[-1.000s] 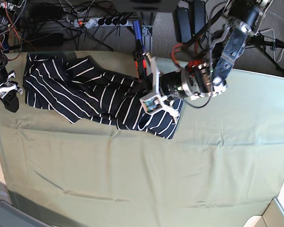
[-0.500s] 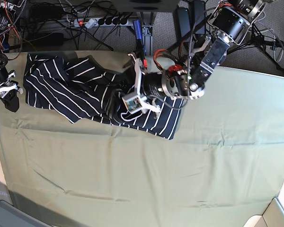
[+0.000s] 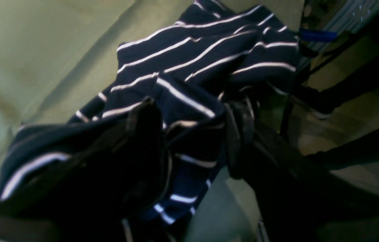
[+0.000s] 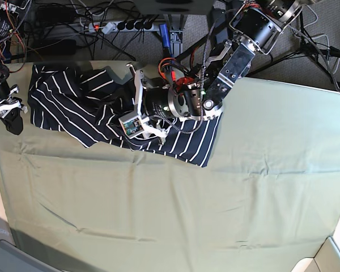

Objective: Fold the T-shirt properly
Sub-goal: 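Lift the strip end with the left gripper and fold it toward the right gripper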

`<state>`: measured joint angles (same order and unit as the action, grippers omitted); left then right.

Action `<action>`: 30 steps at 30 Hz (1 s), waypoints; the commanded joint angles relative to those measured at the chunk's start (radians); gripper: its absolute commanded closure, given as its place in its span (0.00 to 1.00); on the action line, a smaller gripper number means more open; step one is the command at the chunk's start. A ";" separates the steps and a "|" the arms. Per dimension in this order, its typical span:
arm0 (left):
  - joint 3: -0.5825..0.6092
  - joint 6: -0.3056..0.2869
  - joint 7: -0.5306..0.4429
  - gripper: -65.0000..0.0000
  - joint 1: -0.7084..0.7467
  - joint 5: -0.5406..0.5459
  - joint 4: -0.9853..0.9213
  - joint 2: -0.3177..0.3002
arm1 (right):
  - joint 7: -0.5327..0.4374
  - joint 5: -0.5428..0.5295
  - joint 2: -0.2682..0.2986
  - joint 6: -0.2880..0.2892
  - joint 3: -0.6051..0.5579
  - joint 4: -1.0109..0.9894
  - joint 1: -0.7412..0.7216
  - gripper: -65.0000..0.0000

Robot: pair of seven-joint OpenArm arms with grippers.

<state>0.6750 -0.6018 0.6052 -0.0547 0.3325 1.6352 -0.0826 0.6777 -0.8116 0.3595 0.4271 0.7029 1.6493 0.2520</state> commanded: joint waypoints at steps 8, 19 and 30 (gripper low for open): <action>0.000 0.016 0.080 0.48 -0.015 0.081 0.132 0.011 | -0.023 -0.014 0.019 0.053 0.009 0.017 -0.008 1.00; -0.288 0.154 0.042 0.85 -0.014 -0.052 0.142 -0.034 | -0.023 0.000 0.019 0.052 0.009 0.017 -0.008 1.00; -0.376 0.153 -0.027 1.00 0.128 0.012 0.130 -0.097 | -0.023 0.000 0.002 0.053 0.008 0.017 -0.011 1.00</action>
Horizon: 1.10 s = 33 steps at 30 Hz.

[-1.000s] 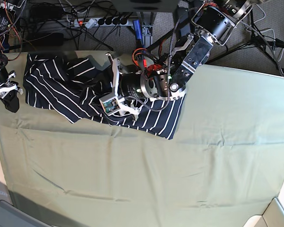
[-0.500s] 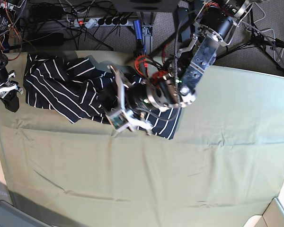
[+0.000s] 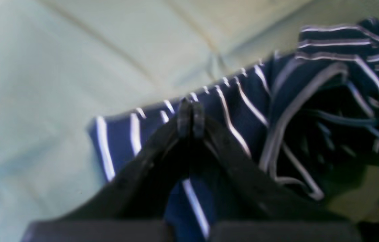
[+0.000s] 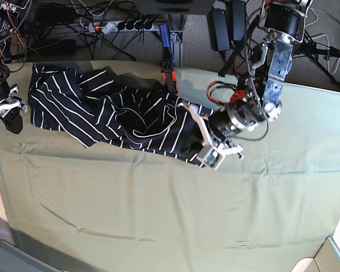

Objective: Fold the T-shirt properly
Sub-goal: 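Lift the strip end with the left gripper and fold it toward the right gripper, then press the folded end flat with the left gripper, then release and withdraw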

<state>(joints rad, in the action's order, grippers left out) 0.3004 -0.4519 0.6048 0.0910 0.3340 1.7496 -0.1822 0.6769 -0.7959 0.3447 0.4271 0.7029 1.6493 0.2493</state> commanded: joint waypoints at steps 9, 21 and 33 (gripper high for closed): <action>0.000 0.002 -0.044 1.00 0.043 0.006 0.015 0.002 | -0.021 -0.013 -0.002 0.052 0.008 0.017 -0.008 1.00; 0.112 -0.005 -0.040 1.00 0.051 -0.010 0.015 0.058 | -0.022 -0.016 -0.002 0.052 0.008 0.017 -0.008 1.00; 0.268 -0.005 -0.063 1.00 0.045 -0.139 0.015 0.154 | -0.026 -0.014 -0.001 0.052 0.008 0.017 -0.008 1.00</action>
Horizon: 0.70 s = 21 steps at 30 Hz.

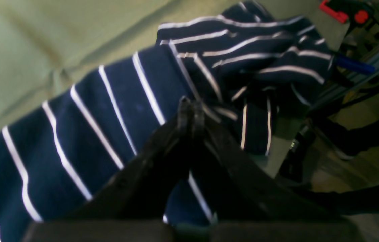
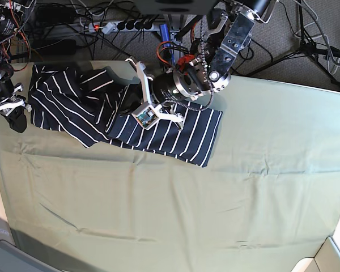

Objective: Fold the T-shirt properly
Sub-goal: 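Press the folded end flat with the left gripper, then release and withdraw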

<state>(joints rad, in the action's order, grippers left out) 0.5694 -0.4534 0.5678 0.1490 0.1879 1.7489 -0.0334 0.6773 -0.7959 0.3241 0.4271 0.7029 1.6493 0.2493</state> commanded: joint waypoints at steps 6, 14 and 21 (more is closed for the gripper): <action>-0.039 -0.003 0.017 1.00 -0.053 0.021 0.017 -0.015 | -0.030 -0.011 0.024 0.051 0.043 0.015 -0.008 1.00; -0.101 -0.015 0.047 1.00 -0.060 0.127 0.101 -0.090 | 0.020 -0.010 0.039 0.040 0.092 0.012 0.018 0.53; -0.146 -0.015 0.055 1.00 -0.060 0.127 0.117 -0.139 | 0.034 -0.025 0.047 0.040 0.092 0.003 0.113 0.33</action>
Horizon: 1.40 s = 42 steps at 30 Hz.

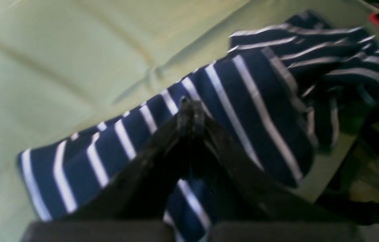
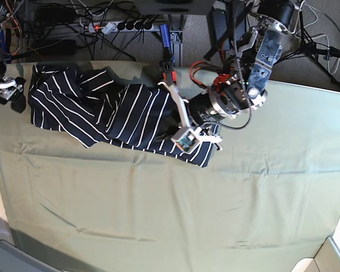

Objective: Fold the T-shirt properly
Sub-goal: 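Press the folded end flat with the left gripper, then release and withdraw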

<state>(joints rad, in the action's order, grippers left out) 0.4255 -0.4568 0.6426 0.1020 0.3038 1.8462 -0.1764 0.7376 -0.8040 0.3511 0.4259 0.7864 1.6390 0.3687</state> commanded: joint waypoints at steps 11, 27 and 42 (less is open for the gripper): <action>-0.073 -0.011 -0.010 1.00 -0.013 0.015 0.020 -0.013 | -0.026 -0.069 0.016 0.042 -0.054 -0.172 -0.028 0.33; -0.072 -0.011 -0.010 1.00 -0.013 0.015 0.019 -0.013 | 0.034 -0.207 0.017 0.069 -0.066 -0.179 -0.028 0.33; -0.073 -0.011 -0.011 1.00 -0.013 0.003 0.017 -0.032 | 0.057 -0.218 0.011 0.076 -0.071 -0.179 -0.058 0.33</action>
<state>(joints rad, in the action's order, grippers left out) 0.3542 -0.4568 0.6510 0.1020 0.2996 1.8462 -0.2081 0.8059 -0.9985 0.3462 0.4294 0.7109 1.4460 0.3157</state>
